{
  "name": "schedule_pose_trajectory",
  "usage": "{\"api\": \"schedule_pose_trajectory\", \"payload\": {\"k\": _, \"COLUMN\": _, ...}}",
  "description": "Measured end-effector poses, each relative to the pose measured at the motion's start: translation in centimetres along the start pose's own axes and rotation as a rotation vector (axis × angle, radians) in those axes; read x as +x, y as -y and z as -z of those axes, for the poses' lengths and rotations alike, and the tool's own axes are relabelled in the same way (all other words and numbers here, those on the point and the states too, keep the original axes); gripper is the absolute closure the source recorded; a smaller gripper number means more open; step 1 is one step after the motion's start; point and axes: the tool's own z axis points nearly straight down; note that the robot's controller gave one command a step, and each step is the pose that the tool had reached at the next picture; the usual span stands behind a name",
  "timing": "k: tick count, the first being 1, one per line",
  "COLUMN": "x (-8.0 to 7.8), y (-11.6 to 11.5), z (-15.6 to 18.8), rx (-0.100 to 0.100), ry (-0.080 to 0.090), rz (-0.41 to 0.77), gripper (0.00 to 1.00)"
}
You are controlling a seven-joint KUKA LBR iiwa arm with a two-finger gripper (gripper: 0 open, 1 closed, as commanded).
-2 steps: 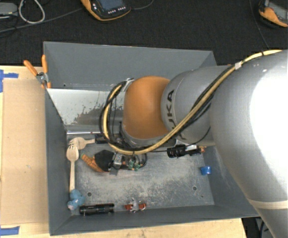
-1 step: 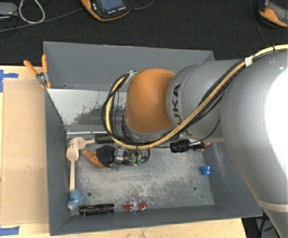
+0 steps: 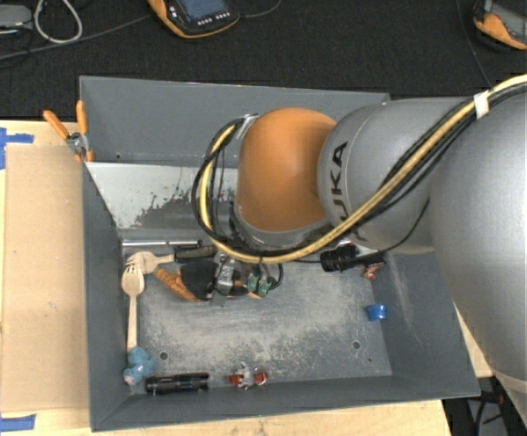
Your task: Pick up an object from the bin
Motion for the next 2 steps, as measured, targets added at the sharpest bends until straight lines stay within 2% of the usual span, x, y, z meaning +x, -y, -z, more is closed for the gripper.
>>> {"api": "schedule_pose_trajectory", "payload": {"k": 1, "x": -0.1, "y": -0.1, "z": 4.1, "rx": -0.004, "ry": 0.008, "rz": 0.001, "gripper": 1.00}}
{"api": "schedule_pose_trajectory", "payload": {"k": 2, "x": -0.1, "y": 0.0, "z": 7.3, "rx": -0.003, "ry": 0.005, "rz": 0.001, "gripper": 1.00}}
